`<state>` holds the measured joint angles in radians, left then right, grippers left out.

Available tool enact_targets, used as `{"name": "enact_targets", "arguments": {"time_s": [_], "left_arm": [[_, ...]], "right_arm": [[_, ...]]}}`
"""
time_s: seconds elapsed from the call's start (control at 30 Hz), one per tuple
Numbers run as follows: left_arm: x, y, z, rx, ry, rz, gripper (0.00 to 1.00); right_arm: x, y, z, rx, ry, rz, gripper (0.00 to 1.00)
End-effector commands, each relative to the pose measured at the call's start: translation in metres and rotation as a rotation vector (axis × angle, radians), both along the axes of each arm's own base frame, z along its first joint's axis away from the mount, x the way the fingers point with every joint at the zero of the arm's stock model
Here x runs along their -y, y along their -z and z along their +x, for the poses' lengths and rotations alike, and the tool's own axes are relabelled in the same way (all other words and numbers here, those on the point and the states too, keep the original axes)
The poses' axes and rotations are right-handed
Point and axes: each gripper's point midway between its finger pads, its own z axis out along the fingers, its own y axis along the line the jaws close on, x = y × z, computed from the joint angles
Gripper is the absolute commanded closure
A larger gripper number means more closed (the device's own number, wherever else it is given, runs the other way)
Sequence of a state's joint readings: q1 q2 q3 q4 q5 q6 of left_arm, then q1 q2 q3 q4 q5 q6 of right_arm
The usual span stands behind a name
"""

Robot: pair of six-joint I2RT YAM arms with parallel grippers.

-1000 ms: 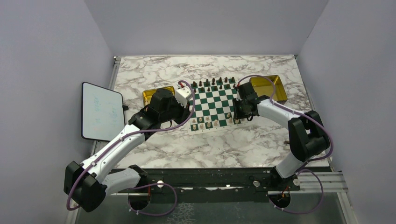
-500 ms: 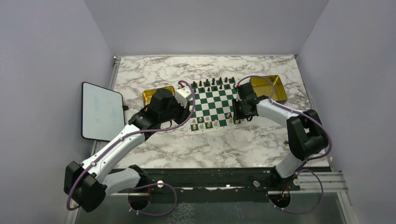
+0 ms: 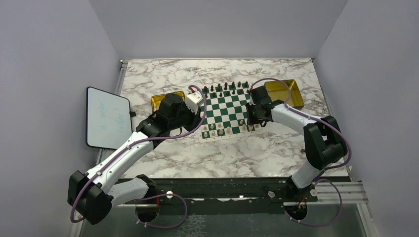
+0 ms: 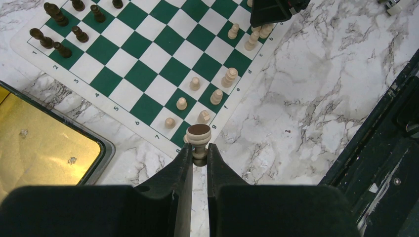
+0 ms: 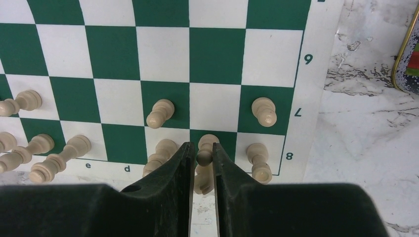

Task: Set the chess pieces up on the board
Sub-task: Adjust the chess piece on the chessboard.

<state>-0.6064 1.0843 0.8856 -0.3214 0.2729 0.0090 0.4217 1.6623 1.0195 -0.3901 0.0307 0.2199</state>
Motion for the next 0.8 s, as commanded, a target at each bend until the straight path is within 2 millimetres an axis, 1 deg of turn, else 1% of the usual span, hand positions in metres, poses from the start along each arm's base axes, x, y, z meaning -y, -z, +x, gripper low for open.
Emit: {"name": "enact_targets", "arguments": {"time_s": [0.0, 0.1, 0.23, 0.43, 0.6, 0.77], "left_arm": [[0.0033, -0.0077, -0.0029, 0.032, 0.026, -0.021, 0.91], [0.0031, -0.0072, -0.0030, 0.031, 0.025, -0.020, 0.91], [0.0033, -0.0076, -0.0029, 0.032, 0.026, -0.021, 0.91], [0.0033, -0.0072, -0.0028, 0.031, 0.026, -0.020, 0.91], [0.0038, -0.0072, -0.0031, 0.029, 0.028, -0.022, 0.91], [0.0038, -0.0073, -0.0028, 0.030, 0.027, -0.022, 0.91]], "right_arm": [[-0.0031, -0.0030, 0.0078, 0.021, 0.006, -0.009, 0.77], [-0.0033, -0.0025, 0.0073, 0.021, 0.006, -0.007, 0.78], [-0.0036, -0.0016, 0.0066, 0.009, 0.006, -0.009, 0.72], [-0.0027, 0.0014, 0.0040, -0.003, 0.003, -0.014, 0.71], [-0.0032, 0.0041, 0.0033, -0.013, 0.004, -0.014, 0.76], [-0.0035, -0.0016, 0.0068, 0.008, 0.008, -0.010, 0.83]]}}
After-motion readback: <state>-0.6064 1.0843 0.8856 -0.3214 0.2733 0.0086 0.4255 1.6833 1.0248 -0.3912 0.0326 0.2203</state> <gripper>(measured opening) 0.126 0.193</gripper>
